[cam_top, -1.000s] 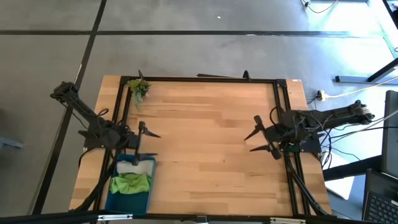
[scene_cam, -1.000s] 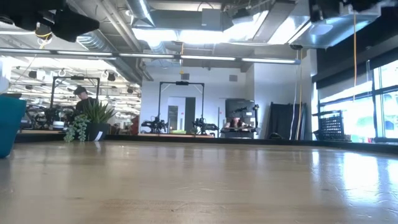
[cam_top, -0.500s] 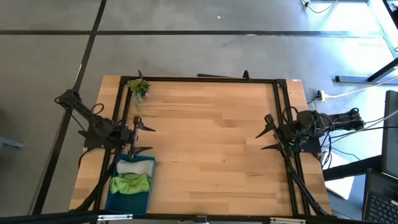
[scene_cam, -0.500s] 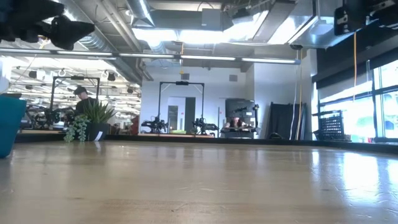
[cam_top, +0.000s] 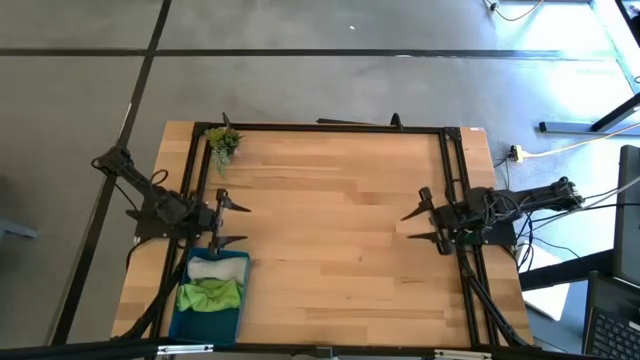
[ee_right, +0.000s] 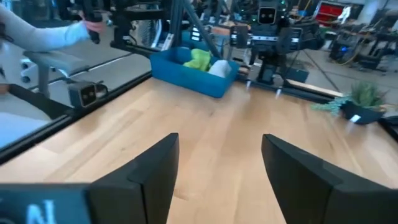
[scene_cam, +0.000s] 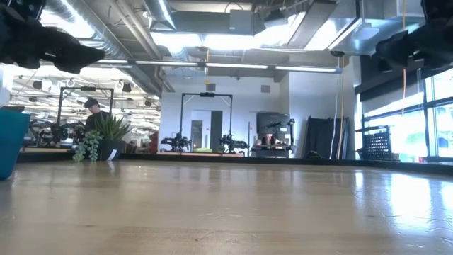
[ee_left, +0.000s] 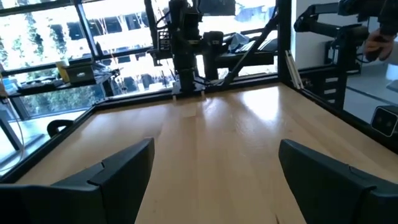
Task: Roll microfiber towels into tight, uniform cylinder then place into a basket
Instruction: Return to Home Position
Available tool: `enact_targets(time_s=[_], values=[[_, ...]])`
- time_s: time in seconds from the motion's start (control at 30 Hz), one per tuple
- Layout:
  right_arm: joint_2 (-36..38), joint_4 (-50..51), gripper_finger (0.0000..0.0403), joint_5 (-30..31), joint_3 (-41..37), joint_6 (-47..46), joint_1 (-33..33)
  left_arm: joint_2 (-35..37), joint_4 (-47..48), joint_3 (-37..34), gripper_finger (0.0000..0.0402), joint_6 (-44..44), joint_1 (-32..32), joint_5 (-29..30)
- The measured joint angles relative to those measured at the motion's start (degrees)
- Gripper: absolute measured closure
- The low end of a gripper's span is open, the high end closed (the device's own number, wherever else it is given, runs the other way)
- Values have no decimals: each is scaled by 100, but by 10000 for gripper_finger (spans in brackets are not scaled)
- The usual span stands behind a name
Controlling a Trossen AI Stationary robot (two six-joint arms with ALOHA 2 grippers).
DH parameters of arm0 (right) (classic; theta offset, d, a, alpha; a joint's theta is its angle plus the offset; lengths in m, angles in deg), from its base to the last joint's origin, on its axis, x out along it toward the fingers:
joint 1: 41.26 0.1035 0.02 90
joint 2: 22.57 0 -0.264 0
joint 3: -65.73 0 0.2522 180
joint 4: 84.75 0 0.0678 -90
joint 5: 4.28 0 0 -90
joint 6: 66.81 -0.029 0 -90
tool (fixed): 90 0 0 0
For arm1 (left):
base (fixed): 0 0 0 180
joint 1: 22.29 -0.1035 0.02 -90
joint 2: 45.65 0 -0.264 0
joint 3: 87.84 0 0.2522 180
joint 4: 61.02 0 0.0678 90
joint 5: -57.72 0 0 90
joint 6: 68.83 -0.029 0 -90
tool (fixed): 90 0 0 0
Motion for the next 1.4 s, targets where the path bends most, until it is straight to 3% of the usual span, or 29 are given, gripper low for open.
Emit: enact_targets(time_s=[0.33,0.8,1.1,1.27,1.4], values=[[-1,-322,173,149,-347,75,4,-2,-1,2,67,1,0,4],[-7,-468,173,176,-348,-944,2,-2,0,2,67,591,0,6],[-7,-462,174,764,-348,-957,2,-2,-28,2,67,910,0,4],[-11,-426,204,1146,-346,-816,0,-2,-26,2,67,945,4,221],[-11,-443,263,1147,-346,-796,0,-2,12,4,73,944,2,474]])
